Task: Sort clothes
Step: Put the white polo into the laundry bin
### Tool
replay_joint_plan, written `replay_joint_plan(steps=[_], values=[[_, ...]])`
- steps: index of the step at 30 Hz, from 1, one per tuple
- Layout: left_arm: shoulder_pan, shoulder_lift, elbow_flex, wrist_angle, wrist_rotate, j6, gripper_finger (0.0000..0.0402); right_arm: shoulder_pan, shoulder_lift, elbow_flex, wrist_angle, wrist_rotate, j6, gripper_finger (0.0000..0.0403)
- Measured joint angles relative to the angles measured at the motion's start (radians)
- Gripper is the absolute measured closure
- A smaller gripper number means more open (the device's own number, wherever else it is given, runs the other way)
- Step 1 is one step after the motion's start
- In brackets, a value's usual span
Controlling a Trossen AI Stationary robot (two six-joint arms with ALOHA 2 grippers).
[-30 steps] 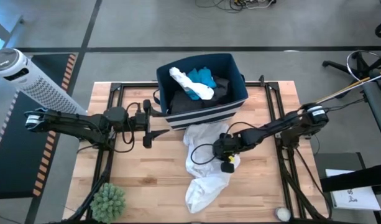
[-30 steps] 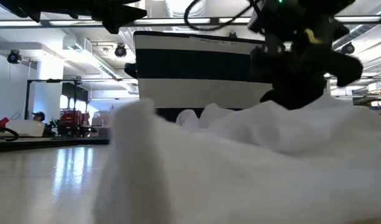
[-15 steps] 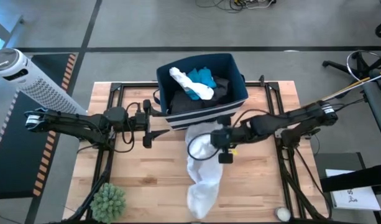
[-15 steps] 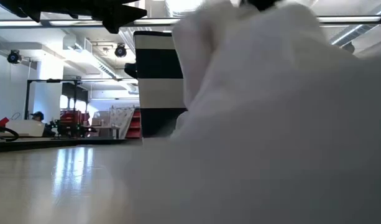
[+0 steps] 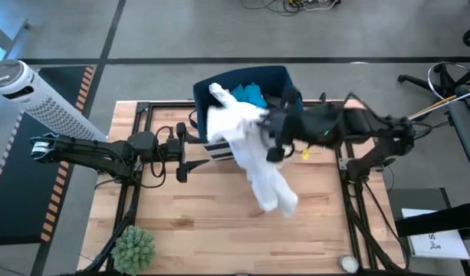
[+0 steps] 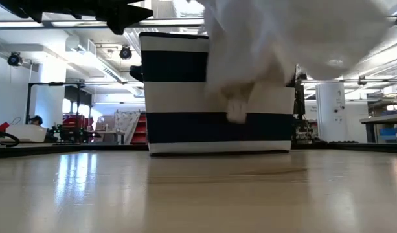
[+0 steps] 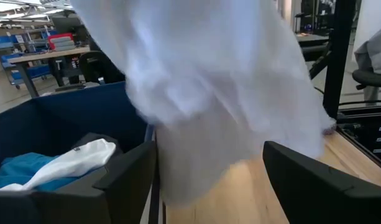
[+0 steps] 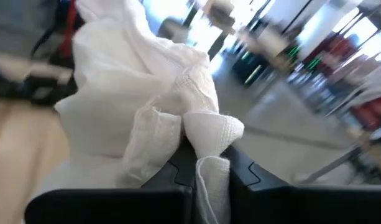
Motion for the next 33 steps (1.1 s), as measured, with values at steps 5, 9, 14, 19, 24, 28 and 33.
replay_joint_plan(steps=[5, 9, 14, 19, 24, 28, 33], values=[[0.000, 0.000, 0.000, -0.001, 0.000, 0.000, 0.0123, -0.066, 0.058, 0.176, 0.130, 0.000, -0.160, 0.0388], [0.000, 0.000, 0.000, 0.000, 0.000, 0.000, 0.0125, -0.133, 0.122, 0.308, 0.220, -0.001, -0.259, 0.0388], [0.000, 0.000, 0.000, 0.000, 0.001, 0.000, 0.0117, -0.231, 0.160, 0.297, 0.410, -0.003, -0.379, 0.0388], [0.000, 0.000, 0.000, -0.001, 0.001, -0.003, 0.0114, -0.349, 0.206, 0.306, 0.470, -0.009, -0.387, 0.0388], [0.000, 0.000, 0.000, -0.002, 0.001, -0.003, 0.0120, -0.442, 0.249, 0.307, 0.479, -0.011, -0.372, 0.0388], [0.000, 0.000, 0.000, -0.004, 0.001, -0.003, 0.0125, -0.467, 0.271, 0.307, 0.362, -0.011, -0.317, 0.0388], [0.000, 0.000, 0.000, -0.009, 0.001, -0.003, 0.0126, -0.474, 0.293, 0.307, 0.044, -0.062, -0.167, 0.0389]])
